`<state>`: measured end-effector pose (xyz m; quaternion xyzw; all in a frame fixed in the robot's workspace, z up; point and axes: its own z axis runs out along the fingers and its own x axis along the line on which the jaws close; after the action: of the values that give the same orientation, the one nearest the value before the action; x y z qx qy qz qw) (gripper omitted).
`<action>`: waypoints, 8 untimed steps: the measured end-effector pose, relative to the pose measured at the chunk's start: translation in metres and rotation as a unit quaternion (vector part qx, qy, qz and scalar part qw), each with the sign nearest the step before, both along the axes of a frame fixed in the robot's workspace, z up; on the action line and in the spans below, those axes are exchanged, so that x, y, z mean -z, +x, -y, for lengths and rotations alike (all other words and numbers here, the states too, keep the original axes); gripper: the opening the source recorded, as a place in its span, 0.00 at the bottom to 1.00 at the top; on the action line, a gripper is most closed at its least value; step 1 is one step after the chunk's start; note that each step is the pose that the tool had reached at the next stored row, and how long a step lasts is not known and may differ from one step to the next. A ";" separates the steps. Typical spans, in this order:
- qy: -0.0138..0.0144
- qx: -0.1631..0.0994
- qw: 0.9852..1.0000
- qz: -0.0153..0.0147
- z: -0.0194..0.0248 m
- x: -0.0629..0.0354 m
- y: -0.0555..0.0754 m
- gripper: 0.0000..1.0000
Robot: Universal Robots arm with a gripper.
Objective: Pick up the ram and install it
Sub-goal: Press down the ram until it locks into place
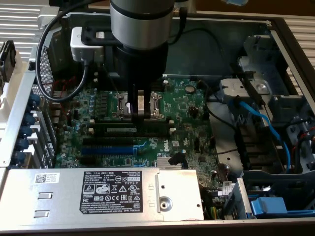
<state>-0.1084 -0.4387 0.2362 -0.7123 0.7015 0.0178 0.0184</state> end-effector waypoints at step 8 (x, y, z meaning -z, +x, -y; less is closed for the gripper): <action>0.001 0.000 1.000 -0.002 0.0000 0.0004 0.000 0.10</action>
<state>-0.1084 -0.4387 0.2358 -0.7120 0.7016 0.0198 0.0177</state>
